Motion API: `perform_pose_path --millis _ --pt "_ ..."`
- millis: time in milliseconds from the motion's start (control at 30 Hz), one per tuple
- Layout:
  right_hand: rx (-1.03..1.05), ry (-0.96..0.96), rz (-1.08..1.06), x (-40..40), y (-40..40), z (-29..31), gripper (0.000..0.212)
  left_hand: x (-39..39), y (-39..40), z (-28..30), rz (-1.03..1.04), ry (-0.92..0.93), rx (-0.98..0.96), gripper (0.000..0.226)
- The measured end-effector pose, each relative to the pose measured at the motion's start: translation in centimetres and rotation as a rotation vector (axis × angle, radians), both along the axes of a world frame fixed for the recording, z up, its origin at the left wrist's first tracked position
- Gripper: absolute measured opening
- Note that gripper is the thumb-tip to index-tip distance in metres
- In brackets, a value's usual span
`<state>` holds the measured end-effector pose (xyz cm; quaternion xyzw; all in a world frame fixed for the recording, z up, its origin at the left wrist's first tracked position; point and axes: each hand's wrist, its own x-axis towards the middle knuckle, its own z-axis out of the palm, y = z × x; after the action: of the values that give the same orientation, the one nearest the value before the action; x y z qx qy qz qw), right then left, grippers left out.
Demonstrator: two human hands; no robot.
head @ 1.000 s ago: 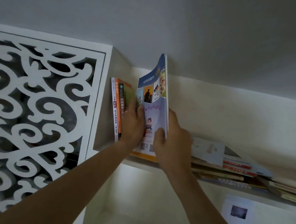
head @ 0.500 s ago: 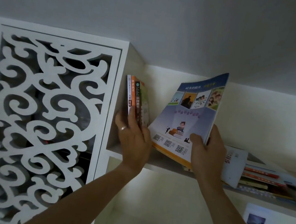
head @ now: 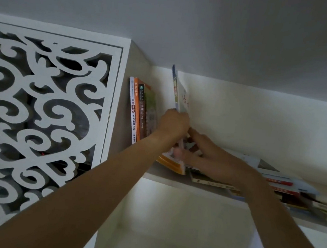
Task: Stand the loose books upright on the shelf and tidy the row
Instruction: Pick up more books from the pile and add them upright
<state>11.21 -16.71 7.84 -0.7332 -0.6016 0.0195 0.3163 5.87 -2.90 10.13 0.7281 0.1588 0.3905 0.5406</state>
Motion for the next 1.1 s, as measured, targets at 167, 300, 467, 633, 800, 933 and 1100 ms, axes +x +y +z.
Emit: perform_pose_path --millis 167,300,467,633,800,933,1100 --pt "-0.336 -0.618 -0.521 2.9 -3.8 -0.2 0.073 -0.9 0.8 0.1 0.12 -0.162 0.039 0.039" --pt "-0.105 -0.622 -0.648 2.9 -5.0 -0.1 0.043 -1.1 -0.2 1.3 0.191 -0.133 0.367 0.027" --pt "0.178 -0.518 -0.79 2.9 -5.7 0.4 0.031 -1.0 0.2 0.1 0.315 0.037 0.748 0.019" --pt "0.447 -0.532 -0.835 4.4 -8.0 2.8 0.017 -0.4 1.9 -1.9 0.322 -0.002 0.779 0.021" --pt "0.306 -0.634 -0.479 3.7 -7.9 4.9 0.008 1.2 2.2 -3.0 0.273 -0.066 0.919 0.026" --pt "0.588 -0.527 -0.615 4.4 -7.5 4.0 0.007 2.1 1.9 -3.0 0.267 -0.234 0.616 0.031" --pt "0.72 -0.388 -0.672 4.8 -7.4 3.5 0.023 2.0 3.5 -2.2 0.303 -0.277 0.253 0.028"
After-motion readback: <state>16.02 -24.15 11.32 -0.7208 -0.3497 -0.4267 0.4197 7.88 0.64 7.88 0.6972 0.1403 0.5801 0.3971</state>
